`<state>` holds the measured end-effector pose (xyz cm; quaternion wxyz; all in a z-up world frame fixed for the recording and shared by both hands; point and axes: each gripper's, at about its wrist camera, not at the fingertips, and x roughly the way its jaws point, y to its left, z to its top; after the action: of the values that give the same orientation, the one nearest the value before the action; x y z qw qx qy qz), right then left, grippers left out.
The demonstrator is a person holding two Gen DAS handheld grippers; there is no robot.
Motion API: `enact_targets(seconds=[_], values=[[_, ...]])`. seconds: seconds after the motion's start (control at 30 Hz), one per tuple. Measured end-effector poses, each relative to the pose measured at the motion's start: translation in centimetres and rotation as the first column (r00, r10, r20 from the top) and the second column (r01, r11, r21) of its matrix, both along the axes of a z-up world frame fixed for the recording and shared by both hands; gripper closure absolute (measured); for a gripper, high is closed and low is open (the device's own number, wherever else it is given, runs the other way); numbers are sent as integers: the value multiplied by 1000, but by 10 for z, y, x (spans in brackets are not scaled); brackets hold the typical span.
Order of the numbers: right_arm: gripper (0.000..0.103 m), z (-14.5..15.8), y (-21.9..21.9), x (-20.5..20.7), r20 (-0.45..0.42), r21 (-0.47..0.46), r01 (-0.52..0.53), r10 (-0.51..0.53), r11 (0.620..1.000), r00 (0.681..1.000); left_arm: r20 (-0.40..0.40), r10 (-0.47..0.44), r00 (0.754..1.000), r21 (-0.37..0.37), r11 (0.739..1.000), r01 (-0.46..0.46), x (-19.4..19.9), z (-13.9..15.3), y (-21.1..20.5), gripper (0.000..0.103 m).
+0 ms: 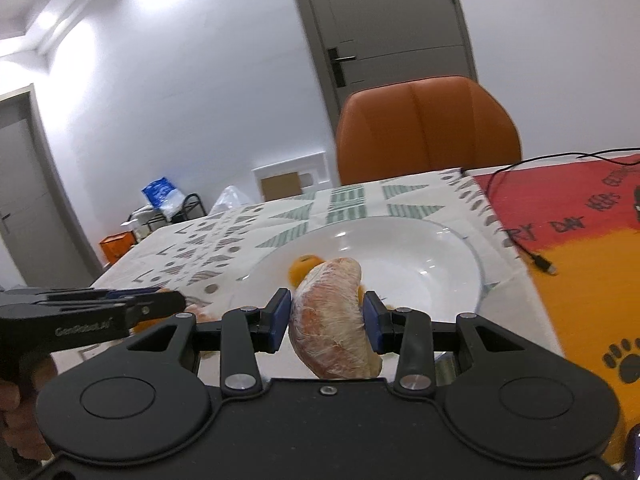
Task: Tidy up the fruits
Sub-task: 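Carry the mandarin and pomelo segment over the white bowl and open both tools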
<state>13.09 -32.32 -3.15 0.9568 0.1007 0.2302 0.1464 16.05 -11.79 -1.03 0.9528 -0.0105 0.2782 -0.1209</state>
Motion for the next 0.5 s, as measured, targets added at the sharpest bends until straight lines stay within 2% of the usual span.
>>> enact_targets(seconds=[0.5], values=[[65, -5, -20, 29, 10, -66, 89, -88, 994, 996, -6, -44, 999, 3, 999, 44, 29, -1, -29, 81]])
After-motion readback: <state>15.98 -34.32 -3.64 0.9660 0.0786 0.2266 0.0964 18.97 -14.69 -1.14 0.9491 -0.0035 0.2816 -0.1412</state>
